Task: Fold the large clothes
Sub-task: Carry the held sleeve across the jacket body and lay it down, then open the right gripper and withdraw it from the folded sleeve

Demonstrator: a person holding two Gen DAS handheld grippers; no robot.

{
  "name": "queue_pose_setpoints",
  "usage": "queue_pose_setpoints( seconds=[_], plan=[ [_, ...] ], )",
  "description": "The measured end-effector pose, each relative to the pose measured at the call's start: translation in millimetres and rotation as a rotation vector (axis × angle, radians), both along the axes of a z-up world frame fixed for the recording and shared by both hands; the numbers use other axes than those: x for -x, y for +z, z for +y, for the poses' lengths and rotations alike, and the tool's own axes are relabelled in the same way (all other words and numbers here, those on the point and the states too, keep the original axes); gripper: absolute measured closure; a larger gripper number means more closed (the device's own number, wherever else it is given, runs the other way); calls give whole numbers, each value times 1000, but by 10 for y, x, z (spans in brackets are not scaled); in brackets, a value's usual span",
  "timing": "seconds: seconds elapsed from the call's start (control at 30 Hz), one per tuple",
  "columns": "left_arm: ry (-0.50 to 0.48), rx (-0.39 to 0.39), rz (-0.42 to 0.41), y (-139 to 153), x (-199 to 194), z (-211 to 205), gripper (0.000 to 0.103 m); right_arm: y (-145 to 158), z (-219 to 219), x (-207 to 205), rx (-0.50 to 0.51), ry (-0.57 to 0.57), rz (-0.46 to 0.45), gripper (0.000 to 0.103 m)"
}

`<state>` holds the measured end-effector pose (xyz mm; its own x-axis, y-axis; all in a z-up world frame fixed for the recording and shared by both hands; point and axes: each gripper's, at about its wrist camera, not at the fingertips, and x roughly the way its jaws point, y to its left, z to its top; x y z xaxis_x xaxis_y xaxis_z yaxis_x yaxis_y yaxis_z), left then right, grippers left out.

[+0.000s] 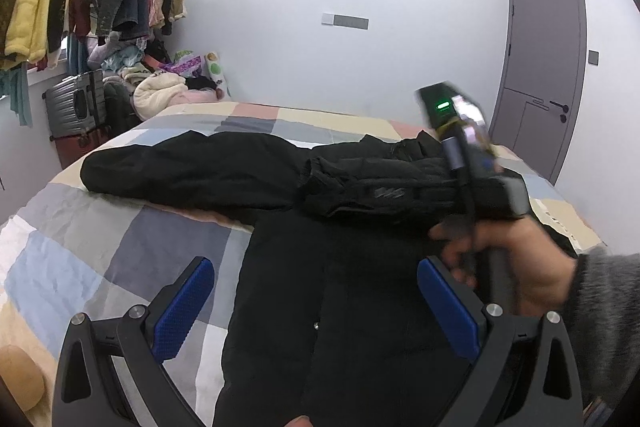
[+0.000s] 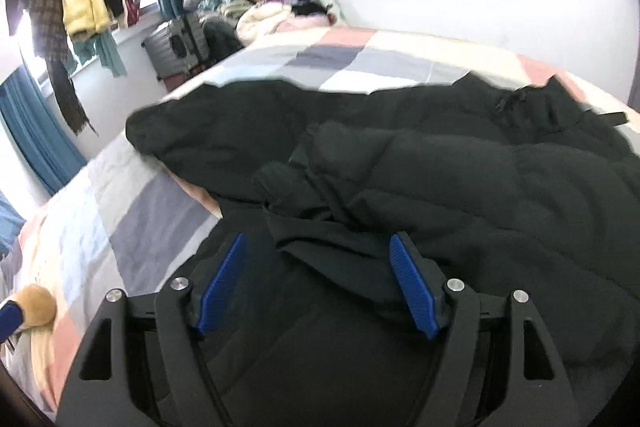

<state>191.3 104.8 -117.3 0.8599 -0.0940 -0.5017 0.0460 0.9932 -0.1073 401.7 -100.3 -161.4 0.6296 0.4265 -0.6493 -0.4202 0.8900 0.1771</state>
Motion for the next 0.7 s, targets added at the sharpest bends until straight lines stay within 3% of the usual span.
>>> queue_pose_setpoints(
  seconds=[0.43, 0.7],
  plan=[
    [29, 15, -64, 244, 317, 29, 0, 1024, -967, 928, 2, -197, -178, 29],
    [16, 7, -75, 381, 473, -81, 0, 1269, -1432, 1689, 74, -302, -280, 29]
  ],
)
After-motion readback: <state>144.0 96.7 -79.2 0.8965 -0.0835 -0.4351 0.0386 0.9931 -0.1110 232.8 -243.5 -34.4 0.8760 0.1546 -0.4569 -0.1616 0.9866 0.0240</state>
